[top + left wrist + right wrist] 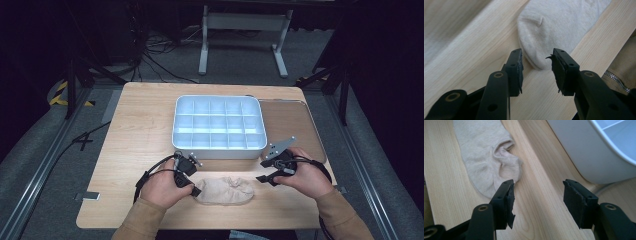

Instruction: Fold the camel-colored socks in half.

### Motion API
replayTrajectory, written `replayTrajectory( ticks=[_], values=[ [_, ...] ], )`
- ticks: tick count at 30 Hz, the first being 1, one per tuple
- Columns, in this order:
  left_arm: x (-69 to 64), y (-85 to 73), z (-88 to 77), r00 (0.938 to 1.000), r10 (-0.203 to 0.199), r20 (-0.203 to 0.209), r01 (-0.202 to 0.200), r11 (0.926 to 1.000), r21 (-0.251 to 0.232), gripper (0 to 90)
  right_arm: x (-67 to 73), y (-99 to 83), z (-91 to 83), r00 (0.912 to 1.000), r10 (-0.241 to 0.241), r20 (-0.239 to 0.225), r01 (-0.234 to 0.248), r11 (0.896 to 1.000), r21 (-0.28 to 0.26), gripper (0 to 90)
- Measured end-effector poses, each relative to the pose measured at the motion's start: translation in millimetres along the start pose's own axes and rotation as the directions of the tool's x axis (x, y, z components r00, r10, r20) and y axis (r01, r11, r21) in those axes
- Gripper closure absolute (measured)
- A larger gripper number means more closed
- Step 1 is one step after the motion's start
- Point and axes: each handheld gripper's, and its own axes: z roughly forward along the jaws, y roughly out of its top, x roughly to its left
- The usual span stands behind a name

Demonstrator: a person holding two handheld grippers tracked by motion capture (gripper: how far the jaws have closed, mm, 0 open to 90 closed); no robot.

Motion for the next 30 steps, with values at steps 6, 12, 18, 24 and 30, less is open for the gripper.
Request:
replayTrajectory(
  ticks=[6, 12, 18, 24, 30],
  values=[
    [-0.7, 1.8, 8.0, 0.9999, 0.000, -0.013, 0.001, 0.9999, 0.012, 60.8, 3.8, 1.2, 6.3, 0.9998, -0.016, -0.012, 0.016, 1.000, 0.016, 43.1],
    [-2.9, 3.9, 16.5, 0.9994, 0.002, -0.034, -0.001, 0.9996, 0.029, 64.9, 9.5, 3.5, 14.4, 0.9993, -0.025, -0.027, 0.026, 0.999, 0.039, 43.6],
    [-5.8, 5.8, 17.2, 0.9975, 0.020, -0.069, -0.018, 0.9996, 0.022, 79.4, 15.4, 7.0, 17.6, 0.9988, -0.040, -0.028, 0.041, 0.999, 0.020, 50.1],
    [-9.6, 7.1, 13.4, 0.9973, 0.020, -0.071, -0.022, 0.9996, -0.015, 85.1, 28.8, 15.4, 20.7, 0.9968, -0.051, -0.061, 0.053, 0.998, 0.018, 77.7],
    [-11.5, 7.6, 7.6, 0.9979, 0.028, -0.058, -0.030, 0.9988, -0.039, 85.5, 41.3, 23.1, 29.3, 0.9931, -0.072, -0.093, 0.069, 0.997, -0.029, 89.1]
  ],
)
